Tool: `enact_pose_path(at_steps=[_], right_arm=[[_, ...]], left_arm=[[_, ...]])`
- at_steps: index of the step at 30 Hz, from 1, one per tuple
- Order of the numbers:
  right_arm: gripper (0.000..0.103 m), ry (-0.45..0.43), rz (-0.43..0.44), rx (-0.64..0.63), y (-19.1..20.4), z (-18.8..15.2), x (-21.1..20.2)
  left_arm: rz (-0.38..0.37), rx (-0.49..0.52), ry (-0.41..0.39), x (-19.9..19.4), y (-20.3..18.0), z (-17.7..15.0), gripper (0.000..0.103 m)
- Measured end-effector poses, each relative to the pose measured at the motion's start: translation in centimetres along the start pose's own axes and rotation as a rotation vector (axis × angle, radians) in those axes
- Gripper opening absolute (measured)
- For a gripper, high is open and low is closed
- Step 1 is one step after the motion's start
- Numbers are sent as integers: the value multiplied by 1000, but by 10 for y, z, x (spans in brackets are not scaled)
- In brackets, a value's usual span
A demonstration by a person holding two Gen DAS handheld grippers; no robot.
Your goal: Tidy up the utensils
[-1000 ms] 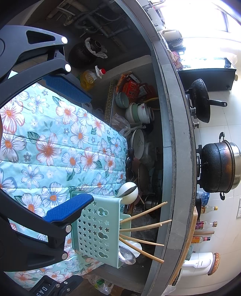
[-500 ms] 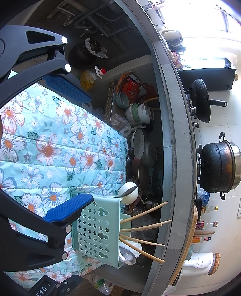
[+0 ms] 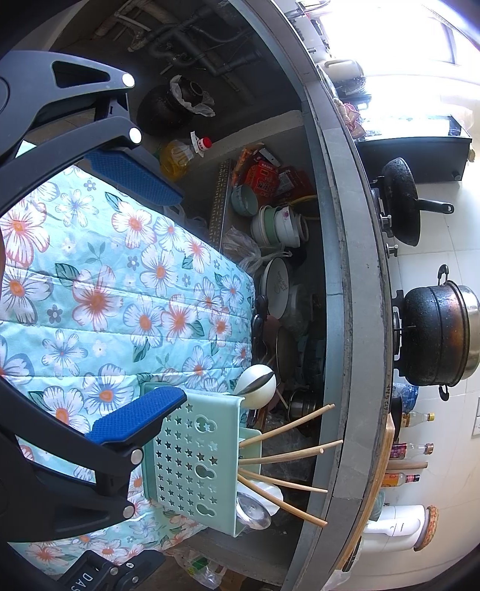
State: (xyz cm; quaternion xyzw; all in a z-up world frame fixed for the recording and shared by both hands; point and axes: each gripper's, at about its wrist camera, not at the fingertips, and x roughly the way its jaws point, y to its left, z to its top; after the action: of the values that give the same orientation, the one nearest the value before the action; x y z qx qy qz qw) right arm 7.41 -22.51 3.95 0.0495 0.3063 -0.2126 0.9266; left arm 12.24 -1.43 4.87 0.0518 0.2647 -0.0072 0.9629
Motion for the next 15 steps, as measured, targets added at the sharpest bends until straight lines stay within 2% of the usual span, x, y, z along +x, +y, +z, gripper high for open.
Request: enact_pose_path(at_steps=[15], right_arm=[[97, -4, 4, -3, 1, 0, -1]], left_arm=[[2, -11, 11, 1, 1, -1, 94]])
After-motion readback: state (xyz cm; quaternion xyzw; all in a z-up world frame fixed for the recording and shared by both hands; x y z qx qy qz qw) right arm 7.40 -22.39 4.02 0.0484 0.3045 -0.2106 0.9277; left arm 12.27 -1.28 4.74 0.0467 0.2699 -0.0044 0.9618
